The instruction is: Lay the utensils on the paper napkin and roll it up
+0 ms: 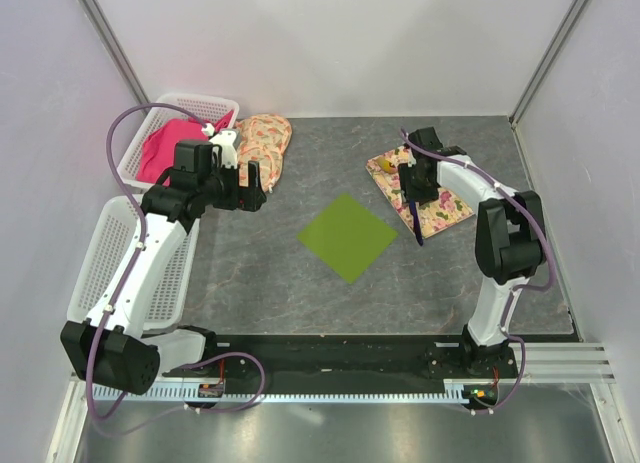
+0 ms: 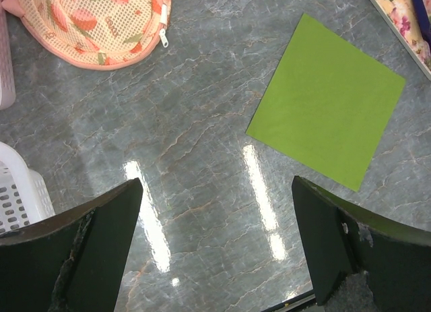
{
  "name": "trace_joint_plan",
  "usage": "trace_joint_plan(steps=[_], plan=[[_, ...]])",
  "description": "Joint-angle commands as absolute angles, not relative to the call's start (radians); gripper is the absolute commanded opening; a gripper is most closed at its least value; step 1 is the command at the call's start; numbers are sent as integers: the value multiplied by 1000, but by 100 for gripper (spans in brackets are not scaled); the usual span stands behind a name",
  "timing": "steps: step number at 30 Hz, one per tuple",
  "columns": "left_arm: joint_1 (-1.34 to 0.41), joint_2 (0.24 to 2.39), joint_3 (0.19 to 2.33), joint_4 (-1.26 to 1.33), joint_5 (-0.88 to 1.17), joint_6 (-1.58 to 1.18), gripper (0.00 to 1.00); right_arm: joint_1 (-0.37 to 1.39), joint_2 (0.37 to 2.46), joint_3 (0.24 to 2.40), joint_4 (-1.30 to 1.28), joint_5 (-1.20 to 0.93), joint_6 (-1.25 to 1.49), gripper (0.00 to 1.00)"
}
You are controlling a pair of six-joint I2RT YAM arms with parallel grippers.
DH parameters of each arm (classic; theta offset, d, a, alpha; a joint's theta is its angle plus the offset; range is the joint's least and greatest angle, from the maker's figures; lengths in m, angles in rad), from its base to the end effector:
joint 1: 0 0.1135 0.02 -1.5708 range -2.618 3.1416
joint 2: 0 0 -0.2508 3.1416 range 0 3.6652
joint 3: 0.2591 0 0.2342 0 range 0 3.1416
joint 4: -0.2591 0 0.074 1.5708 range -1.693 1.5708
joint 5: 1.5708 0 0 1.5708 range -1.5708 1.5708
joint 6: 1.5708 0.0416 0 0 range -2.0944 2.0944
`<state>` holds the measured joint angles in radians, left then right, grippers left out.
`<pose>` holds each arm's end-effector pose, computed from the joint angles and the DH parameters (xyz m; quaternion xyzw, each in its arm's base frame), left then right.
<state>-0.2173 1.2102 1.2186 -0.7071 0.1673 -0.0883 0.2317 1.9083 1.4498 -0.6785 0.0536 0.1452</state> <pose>0.2382 -0.0597 0.3361 0.0934 0.8991 -0.1389 0.4045 0.3715 0.0854 0.1989 -0.0364 0.9756 0.0146 0.2162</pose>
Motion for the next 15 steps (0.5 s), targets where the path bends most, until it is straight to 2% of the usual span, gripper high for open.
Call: trace_joint_plan(steps=[1, 11, 15], plan=[[-210, 1206, 1218, -672, 170, -120, 100, 233, 1927, 1493, -704, 100, 150, 52], [-210, 1209, 1213, -666, 170, -115, 100, 232, 1976, 1497, -718, 136, 153, 49], [-209, 1210, 1212, -664, 170, -114, 100, 233, 1993, 1505, -721, 137, 163, 43]])
